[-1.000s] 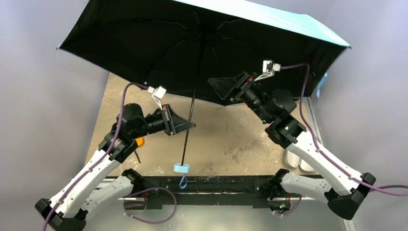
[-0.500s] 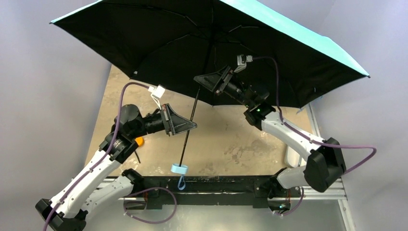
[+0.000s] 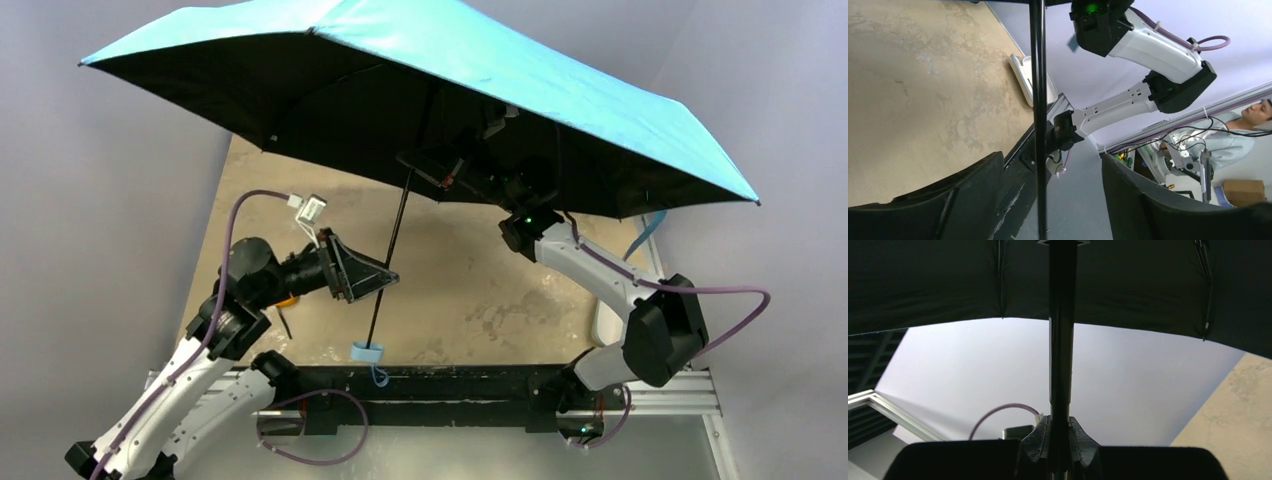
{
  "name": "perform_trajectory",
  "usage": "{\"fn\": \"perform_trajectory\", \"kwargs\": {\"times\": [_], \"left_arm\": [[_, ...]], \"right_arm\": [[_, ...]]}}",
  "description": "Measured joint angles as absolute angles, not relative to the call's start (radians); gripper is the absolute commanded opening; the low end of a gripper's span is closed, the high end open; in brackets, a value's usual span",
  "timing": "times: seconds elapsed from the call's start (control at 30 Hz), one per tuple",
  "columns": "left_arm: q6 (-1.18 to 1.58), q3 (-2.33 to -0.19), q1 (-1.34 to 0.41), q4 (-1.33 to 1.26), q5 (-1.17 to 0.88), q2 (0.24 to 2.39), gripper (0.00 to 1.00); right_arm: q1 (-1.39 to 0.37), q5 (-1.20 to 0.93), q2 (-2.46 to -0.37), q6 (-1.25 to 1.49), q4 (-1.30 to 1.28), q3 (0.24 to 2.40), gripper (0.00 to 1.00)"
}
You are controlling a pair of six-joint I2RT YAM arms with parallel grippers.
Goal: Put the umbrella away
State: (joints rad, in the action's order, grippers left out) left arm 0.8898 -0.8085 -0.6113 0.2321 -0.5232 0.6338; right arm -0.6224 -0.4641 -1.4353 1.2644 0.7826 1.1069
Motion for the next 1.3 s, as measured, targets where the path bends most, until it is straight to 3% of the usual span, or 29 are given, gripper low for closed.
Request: {"fn": "perform_trajectory", "kwargs": {"times": [0.23,0.37,0.47,0.57,0.63,0.7,0.77,0.83,1.0,1.3], "left_arm": [[0.887,-0.717,-0.612,0.218,-0.525,0.560,0.77],[0.905,-0.654,-0.612,0.183,-0.545,0.570,0.72],[0.930,-0.630,-0.613,0.135,-0.570,0.585,0.51],[0.949,-0.628,-0.617,0.101,-0.592,0.594,0.17],[0.952,-0.628,-0.618,0.092,-0.602,0.594,0.00],[0.952,-0.629,-0.620,0.104,-0.607,0.592,0.00],[0.946,-0.630,-0.621,0.156,-0.599,0.589,0.00],[0.938,-0.630,-0.622,0.219,-0.558,0.577,0.00],[0.905,-0.630,-0.623,0.330,-0.478,0.553,0.00],[0.892,-0.630,-0.625,0.357,-0.373,0.585,0.00]], "right_arm": [[-0.629,-0.464,-1.510,1.393,0.926,1.131,0.00],[-0.645,-0.464,-1.575,1.465,1.048,1.148,0.00],[-0.658,-0.467,-1.637,1.512,1.180,1.152,0.00],[-0.669,-0.467,-1.695,1.548,1.283,1.153,0.00],[-0.673,-0.466,-1.722,1.555,1.325,1.149,0.00],[-0.674,-0.461,-1.727,1.552,1.349,1.115,0.21],[-0.672,-0.456,-1.717,1.543,1.348,1.071,0.63],[-0.675,-0.461,-1.681,1.510,1.291,1.013,0.85],[-0.694,-0.400,-1.517,1.336,0.958,0.928,0.94],[-0.705,-0.123,-1.303,1.105,0.403,0.927,0.91]]}}
